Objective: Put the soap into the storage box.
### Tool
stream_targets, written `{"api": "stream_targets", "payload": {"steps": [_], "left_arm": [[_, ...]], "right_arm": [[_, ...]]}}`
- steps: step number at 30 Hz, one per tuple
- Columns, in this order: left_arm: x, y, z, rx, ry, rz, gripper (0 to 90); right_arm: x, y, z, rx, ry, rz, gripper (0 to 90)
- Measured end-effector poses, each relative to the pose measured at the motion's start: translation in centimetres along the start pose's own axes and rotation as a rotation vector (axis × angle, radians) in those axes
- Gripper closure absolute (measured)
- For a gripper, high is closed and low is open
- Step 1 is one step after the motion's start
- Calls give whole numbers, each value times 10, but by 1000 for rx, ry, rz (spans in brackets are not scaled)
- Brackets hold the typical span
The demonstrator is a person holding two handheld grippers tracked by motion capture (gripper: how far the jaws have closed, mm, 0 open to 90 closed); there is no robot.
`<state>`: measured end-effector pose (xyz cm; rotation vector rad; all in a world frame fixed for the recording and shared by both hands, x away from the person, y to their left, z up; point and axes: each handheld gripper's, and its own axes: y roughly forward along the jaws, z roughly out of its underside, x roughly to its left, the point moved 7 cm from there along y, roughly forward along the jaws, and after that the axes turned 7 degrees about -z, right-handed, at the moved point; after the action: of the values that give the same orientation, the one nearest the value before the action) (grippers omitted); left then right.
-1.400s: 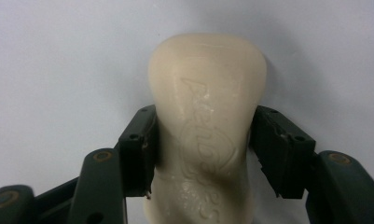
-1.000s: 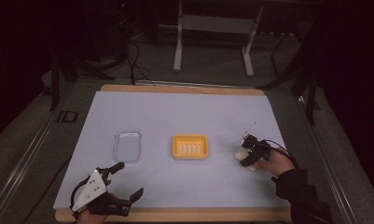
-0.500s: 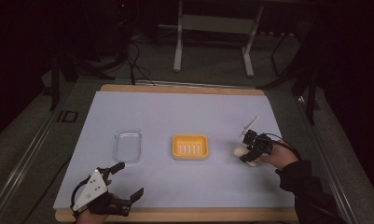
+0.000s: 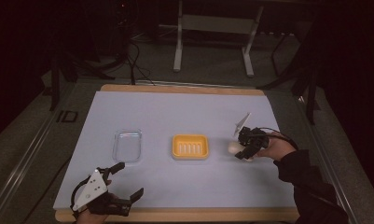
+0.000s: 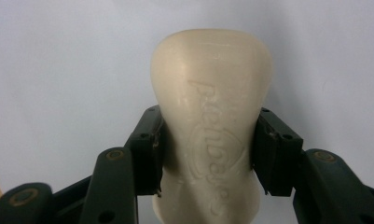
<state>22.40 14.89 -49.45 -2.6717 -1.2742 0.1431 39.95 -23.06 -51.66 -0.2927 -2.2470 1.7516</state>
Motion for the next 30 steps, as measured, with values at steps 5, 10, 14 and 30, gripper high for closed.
{"api": "stream_targets", "payload": {"steps": [5,10,14,30], "left_arm": [[0,0,0,-1,2,3,2],[0,0,0,-1,1,3,2],[0,0,0,0,1,4,2],[-1,0,0,5,1,9,2]], "right_arm": [[3,-5,-8,16,-57,-25,499],[8,-9,-17,27,-111,-57,498],[12,-13,-25,43,-147,-75,498],[17,-32,-63,117,-269,-42,499]]}}
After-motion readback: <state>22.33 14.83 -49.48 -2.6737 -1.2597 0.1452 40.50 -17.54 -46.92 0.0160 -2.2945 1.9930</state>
